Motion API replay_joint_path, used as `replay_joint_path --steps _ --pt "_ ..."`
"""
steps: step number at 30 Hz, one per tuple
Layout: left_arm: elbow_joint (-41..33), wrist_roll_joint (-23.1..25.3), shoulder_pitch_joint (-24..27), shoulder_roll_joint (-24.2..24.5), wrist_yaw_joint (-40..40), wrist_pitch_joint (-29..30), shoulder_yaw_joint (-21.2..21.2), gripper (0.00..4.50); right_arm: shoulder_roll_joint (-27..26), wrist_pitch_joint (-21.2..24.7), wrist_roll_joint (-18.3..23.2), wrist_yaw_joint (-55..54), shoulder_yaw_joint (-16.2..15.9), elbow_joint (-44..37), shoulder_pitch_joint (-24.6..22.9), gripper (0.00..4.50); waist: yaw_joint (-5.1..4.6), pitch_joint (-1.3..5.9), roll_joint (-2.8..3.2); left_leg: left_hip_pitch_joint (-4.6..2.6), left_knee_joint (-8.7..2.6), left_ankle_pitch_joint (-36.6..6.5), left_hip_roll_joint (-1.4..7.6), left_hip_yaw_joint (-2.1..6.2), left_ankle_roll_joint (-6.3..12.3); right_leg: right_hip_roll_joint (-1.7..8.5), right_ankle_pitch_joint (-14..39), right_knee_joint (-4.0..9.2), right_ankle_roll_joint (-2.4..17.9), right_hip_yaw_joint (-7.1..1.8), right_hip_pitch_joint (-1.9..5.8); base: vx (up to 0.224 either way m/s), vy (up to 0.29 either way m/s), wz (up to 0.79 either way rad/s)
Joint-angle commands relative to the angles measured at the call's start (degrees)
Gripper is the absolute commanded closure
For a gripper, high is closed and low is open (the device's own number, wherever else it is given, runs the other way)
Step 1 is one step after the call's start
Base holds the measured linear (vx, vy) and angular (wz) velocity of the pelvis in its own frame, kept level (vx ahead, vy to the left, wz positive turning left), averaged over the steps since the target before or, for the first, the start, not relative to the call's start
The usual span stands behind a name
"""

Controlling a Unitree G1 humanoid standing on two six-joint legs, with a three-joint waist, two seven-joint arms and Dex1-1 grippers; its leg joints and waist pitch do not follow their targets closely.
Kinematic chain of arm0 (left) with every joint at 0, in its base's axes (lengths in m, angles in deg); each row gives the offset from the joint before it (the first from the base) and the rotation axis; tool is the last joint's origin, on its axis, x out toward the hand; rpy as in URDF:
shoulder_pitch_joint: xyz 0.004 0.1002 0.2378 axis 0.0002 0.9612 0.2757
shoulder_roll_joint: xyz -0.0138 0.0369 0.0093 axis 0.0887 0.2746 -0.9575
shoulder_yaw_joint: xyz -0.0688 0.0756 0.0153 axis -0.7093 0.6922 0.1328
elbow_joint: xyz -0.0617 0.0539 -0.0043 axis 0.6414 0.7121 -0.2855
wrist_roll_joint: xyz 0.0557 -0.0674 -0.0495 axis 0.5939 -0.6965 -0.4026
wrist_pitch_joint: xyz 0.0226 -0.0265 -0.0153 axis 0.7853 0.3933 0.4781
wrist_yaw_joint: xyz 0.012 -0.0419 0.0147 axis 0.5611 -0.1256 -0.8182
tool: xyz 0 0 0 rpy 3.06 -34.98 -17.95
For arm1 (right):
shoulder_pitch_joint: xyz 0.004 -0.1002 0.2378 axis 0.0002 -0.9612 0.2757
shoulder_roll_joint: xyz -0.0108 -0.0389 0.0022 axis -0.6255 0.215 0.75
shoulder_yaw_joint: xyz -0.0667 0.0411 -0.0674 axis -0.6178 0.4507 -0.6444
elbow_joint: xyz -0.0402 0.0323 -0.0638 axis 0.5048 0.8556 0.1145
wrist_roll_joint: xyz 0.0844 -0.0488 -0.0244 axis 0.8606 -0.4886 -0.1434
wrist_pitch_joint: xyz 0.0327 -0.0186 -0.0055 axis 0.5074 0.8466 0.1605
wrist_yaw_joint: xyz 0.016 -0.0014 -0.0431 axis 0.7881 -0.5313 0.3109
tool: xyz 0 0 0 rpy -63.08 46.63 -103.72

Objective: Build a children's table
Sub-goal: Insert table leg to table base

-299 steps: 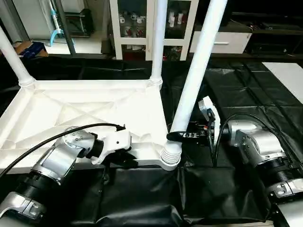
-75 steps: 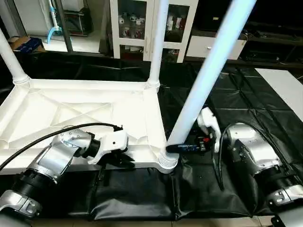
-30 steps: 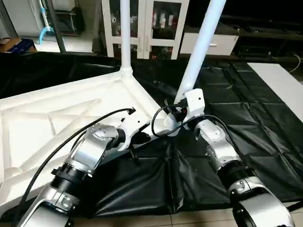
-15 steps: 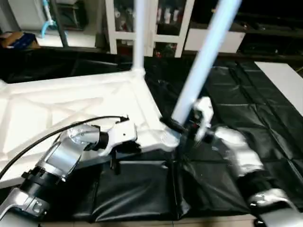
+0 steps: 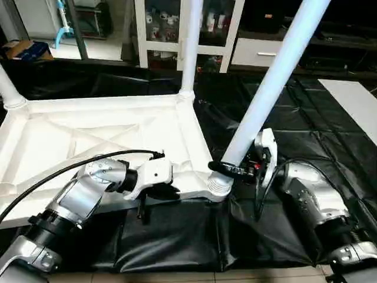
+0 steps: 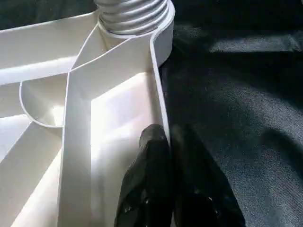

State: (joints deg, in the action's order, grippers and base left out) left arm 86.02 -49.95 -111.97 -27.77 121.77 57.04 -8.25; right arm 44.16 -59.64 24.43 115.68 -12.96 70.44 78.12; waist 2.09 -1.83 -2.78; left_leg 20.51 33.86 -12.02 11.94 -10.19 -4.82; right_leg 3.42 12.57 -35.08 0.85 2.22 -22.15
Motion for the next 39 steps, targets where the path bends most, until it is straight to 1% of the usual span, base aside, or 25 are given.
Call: replay_joint_path --steps 1,3,5,7,12,16,21,23,25,26,29,31,34,35,36,38,39 --pt "-1.14 -1.41 -0.34 0.45 5.12 -2.76 1.22 4.5 2.78 1.41 -0.78 -0.25 3.22 1.01 -0.54 1.85 -0.33 2.89 0.86 -0.89 -3.78 -3.72 1.56 -0.13 3.08 3.48 -6.14 2.61 14.93 -2.19 2.45 0.0 0.0 0.0" --pt "-0.9 -1.64 -0.51 0.46 5.18 -3.01 1.32 4.5 3.22 1.72 -1.12 -0.02 3.81 0.58 -0.48 1.61 -0.17 2.86 0.95 -0.91 -3.83 -4.11 1.61 -0.12 2.99 3.57 -5.3 2.64 14.96 -2.19 2.44 0.0 0.0 0.0" --pt "-0.74 -1.71 -0.58 0.42 5.32 -3.16 1.32 4.5 3.82 1.78 -1.31 0.24 3.93 -0.03 -0.52 1.61 -0.19 2.86 0.88 -0.91 -3.86 -4.22 1.61 -0.04 2.5 3.53 -4.74 2.63 14.76 -2.15 2.5 0.0 0.0 0.0" --pt "-0.76 -1.65 -0.54 0.37 5.43 -3.19 1.36 4.5 4.46 1.81 -1.28 0.44 3.99 -0.63 -0.64 1.61 -0.2 2.89 0.89 -0.95 -3.77 -4.17 1.58 -0.13 2.52 3.53 -5.2 2.62 14.89 -2.19 2.47 0.0 0.0 0.0" --pt "-0.68 -1.68 -0.45 0.32 5.6 -3.32 1.32 4.5 5.63 2.35 -0.92 1.03 4.45 -1.89 -0.8 1.61 -0.07 3.05 0.77 -0.88 -3.59 -2.61 1.51 -0.1 3.36 3.48 -7.28 2.38 15.17 -2.18 2.69 0.0 0.0 0.0" --pt "-0.64 -1.64 -0.32 0.25 5.53 -3.46 1.28 4.5 6.77 2.71 -0.99 2.16 4.73 -3.47 -1.32 1.61 -0.02 2.99 0.58 -0.84 -3.53 -3.09 1.54 -0.14 3.78 3.53 -6.5 2.44 15.22 -2.2 2.69 0.0 0.0 0.0" --pt "-0.56 -1.65 -0.21 0.15 5.5 -3.68 1.19 4.5 7.94 3.22 -0.91 3.09 4.91 -5.37 -2.57 1.61 0.1 3.05 0.6 -0.86 -3.43 -2.44 1.54 -0.13 4.14 3.53 -6.65 2.4 15.22 -2.21 2.71 0.0 0.0 0.0" --pt "-0.5 -1.62 -0.22 0.12 5.54 -3.8 1.16 4.5 8.24 3.08 -1.13 3.23 4.82 -5.57 -2.87 1.61 0.16 3.07 0.6 -0.86 -3.42 -2.24 1.56 -0.1 4.33 3.52 -7.0 2.34 15.32 -2.17 2.7 0.0 0.0 0.0" --pt "-0.45 -1.59 -0.26 0.11 5.56 -3.88 1.17 4.5 8.32 2.99 -1.25 3.31 4.74 -5.51 -2.96 1.61 0.13 3.01 0.61 -0.85 -3.45 -3.43 1.55 -0.12 4.12 3.55 -5.83 2.43 15.47 -2.16 2.64 0.0 0.0 0.0" --pt "-0.35 -1.59 -0.39 0.08 5.65 -4.01 1.19 4.5 8.14 2.79 -1.62 3.38 4.31 -5.07 -2.8 1.61 0.17 2.99 0.97 -0.88 -3.48 -3.92 1.55 -0.06 3.83 3.57 -5.24 2.45 15.43 -2.16 2.61 0.0 0.0 0.0" --pt "-0.24 -1.62 -0.53 0.05 5.82 -4.19 1.19 4.5 7.74 2.77 -2.08 3.24 3.98 -4.69 -2.49 1.61 0.1 3.07 0.75 -0.84 -3.45 -4.07 1.51 -0.06 3.49 3.5 -5.59 2.41 15.35 -2.15 2.7 0.0 0.0 0.0" --pt "-0.26 -1.64 -0.61 -0.04 6.0 -4.26 1.3 4.5 7.38 2.8 -2.84 3.32 3.45 -3.79 -1.85 1.61 0.11 3.1 0.84 -0.82 -3.42 -3.57 1.49 -0.03 3.56 3.5 -6.39 2.32 15.46 -2.12 2.7 0.0 0.0 0.0" --pt "-0.21 -1.49 -0.68 -0.17 6.28 -4.4 1.4 4.5 7.48 3.32 -3.6 3.87 2.81 -2.54 -1.06 1.61 0.04 3.13 0.75 -0.77 -3.33 -3.4 1.43 -0.05 3.76 3.47 -6.81 2.27 15.68 -2.12 2.75 0.0 0.0 0.0" --pt "-0.21 -1.49 -0.68 -0.17 6.28 -4.4 1.4 4.5 7.48 3.32 -3.6 3.87 2.81 -2.54 -1.06 1.75 0.03 3.12 0.78 -0.76 -3.35 -3.49 1.46 -0.02 3.77 3.49 -6.71 2.25 15.73 -2.1 2.75 0.0 0.0 0.0" --pt "0.0 -1.36 -0.75 -0.14 6.31 -4.59 1.44 4.5 7.61 3.71 -3.55 4.22 2.8 -2.12 -0.71 1.75 0.04 3.11 0.7 -0.75 -3.35 -3.57 1.47 -0.03 3.77 3.5 -6.56 2.28 15.73 -2.11 2.77 0.0 0.0 0.0" --pt "0.09 -1.27 -0.79 -0.12 6.34 -4.7 1.47 4.5 7.74 4.17 -3.29 4.53 3.0 -1.89 -0.43 1.95 0.05 3.15 0.76 -0.8 -3.32 -3.57 1.48 -0.01 3.88 3.48 -6.69 2.23 15.88 -2.09 2.79 0.0 0.0 0.0" --pt "0.12 -1.26 -0.8 -0.13 6.34 -4.75 1.48 4.5 7.8 4.29 -3.23 4.64 3.05 -1.86 -0.36 1.95 0.07 3.15 0.76 -0.81 -3.33 -3.49 1.5 0.0 3.91 3.5 -6.8 2.23 15.88 -2.1 2.78 0.0 0.0 0.0"
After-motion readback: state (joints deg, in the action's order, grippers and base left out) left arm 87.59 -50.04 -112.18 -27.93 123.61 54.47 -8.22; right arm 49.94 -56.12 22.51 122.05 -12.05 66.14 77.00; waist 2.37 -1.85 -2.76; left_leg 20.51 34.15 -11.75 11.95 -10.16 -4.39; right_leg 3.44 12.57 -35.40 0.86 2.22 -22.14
